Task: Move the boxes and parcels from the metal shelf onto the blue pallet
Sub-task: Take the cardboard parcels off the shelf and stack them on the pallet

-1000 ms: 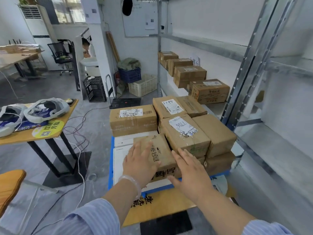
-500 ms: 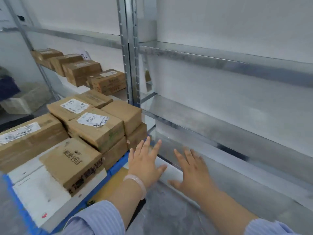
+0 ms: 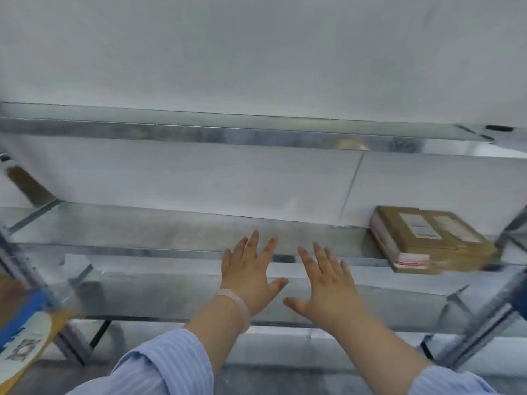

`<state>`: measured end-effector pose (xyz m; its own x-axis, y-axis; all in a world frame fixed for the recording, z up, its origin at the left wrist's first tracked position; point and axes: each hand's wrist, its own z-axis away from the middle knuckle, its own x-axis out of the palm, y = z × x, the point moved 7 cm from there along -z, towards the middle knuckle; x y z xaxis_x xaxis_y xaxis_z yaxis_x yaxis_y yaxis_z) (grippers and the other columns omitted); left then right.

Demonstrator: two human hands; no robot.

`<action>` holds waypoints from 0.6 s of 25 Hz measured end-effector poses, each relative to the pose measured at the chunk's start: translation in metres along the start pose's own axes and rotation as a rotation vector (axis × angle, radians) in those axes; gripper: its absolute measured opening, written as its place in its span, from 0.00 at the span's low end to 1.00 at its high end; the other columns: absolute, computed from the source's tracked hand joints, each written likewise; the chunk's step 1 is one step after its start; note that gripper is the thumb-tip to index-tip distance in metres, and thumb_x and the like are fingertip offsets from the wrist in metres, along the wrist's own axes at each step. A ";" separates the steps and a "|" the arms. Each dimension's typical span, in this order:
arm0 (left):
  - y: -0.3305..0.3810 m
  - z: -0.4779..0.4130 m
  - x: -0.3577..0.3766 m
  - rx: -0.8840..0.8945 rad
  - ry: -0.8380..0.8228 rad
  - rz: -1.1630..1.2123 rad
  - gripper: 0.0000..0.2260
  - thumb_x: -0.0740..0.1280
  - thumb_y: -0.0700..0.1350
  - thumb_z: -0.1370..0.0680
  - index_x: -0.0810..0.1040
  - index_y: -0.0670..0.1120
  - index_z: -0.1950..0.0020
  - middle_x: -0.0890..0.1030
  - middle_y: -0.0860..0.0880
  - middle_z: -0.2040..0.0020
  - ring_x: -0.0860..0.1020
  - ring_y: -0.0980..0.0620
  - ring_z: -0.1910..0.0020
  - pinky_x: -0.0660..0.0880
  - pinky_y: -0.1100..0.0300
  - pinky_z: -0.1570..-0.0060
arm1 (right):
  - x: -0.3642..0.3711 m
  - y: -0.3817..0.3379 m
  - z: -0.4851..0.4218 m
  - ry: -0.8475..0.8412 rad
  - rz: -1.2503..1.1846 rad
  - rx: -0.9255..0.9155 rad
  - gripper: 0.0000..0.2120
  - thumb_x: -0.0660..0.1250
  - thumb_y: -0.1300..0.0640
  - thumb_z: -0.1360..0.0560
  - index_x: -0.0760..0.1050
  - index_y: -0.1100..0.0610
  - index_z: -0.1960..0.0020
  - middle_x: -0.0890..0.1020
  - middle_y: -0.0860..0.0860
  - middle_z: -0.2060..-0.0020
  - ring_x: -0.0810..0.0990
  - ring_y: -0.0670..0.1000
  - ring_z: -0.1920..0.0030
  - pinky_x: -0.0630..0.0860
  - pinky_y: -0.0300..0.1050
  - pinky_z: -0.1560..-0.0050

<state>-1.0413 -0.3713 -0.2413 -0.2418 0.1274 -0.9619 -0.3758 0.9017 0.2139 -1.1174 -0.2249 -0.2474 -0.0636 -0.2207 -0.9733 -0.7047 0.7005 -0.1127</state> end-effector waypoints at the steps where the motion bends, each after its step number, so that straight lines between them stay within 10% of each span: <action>1: 0.034 -0.013 0.009 0.040 -0.013 0.016 0.37 0.53 0.71 0.26 0.34 0.64 0.26 0.35 0.52 0.22 0.39 0.47 0.23 0.38 0.43 0.28 | -0.007 0.036 0.005 0.009 0.005 0.052 0.49 0.54 0.25 0.32 0.31 0.43 0.24 0.36 0.49 0.23 0.35 0.52 0.24 0.37 0.56 0.26; 15: 0.272 -0.130 0.135 0.230 -0.272 0.138 0.35 0.53 0.71 0.26 0.38 0.65 0.25 0.42 0.52 0.21 0.44 0.47 0.23 0.46 0.45 0.26 | 0.006 0.305 0.033 -0.009 -0.105 0.423 0.40 0.55 0.33 0.25 0.39 0.45 0.22 0.41 0.51 0.22 0.39 0.51 0.23 0.41 0.51 0.25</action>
<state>-1.2927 -0.1623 -0.2905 -0.0178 0.3317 -0.9432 -0.1385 0.9335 0.3309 -1.3092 0.0092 -0.2947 -0.0002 -0.3008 -0.9537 -0.3553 0.8915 -0.2811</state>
